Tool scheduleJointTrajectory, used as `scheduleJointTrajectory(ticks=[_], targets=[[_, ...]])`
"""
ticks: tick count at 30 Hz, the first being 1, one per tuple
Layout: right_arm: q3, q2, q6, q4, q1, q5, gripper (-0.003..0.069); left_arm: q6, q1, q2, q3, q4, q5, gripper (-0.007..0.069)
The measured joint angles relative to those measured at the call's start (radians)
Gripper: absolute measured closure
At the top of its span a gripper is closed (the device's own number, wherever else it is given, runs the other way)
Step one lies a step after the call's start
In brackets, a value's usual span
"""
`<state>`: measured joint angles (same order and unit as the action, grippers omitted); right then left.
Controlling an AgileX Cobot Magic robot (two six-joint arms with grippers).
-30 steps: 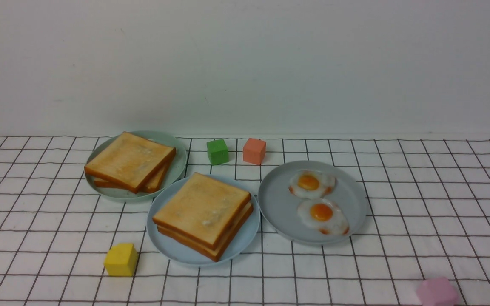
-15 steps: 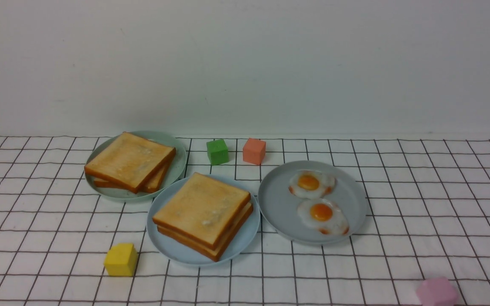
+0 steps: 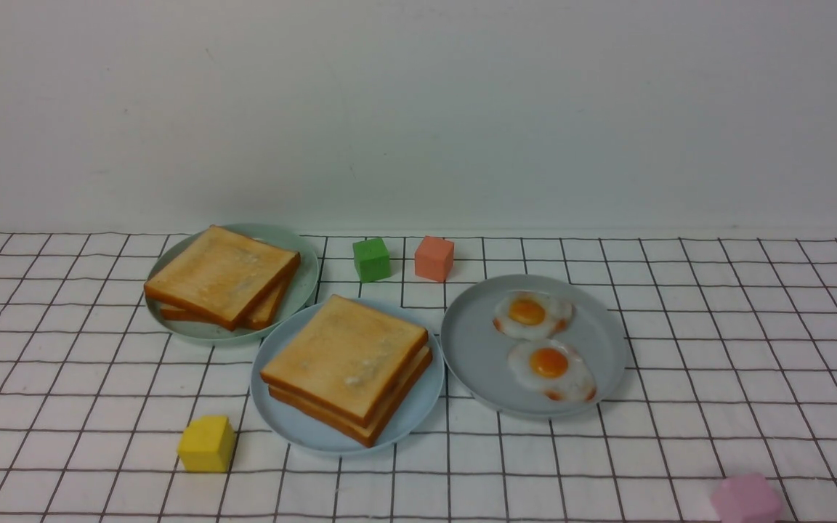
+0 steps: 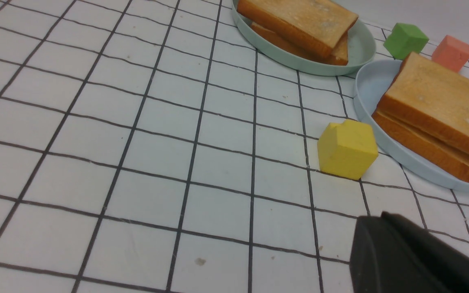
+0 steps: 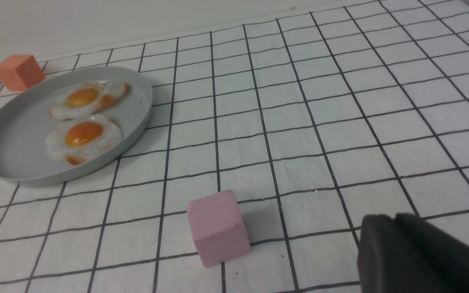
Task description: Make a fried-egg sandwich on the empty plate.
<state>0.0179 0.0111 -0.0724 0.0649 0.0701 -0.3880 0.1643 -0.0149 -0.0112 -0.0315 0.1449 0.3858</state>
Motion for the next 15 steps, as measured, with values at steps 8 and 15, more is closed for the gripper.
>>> scheduleJointTrajectory(ticks=[8,15], targets=[[-0.001,0.000,0.000,0.000,0.000,0.000,0.0585,0.000,0.000,0.000,0.000,0.000,0.001,0.0636],[-0.001,0.000,0.000,0.000,0.000,0.000,0.0575,0.000,0.000,0.000,0.000,0.000,0.001,0.0634]])
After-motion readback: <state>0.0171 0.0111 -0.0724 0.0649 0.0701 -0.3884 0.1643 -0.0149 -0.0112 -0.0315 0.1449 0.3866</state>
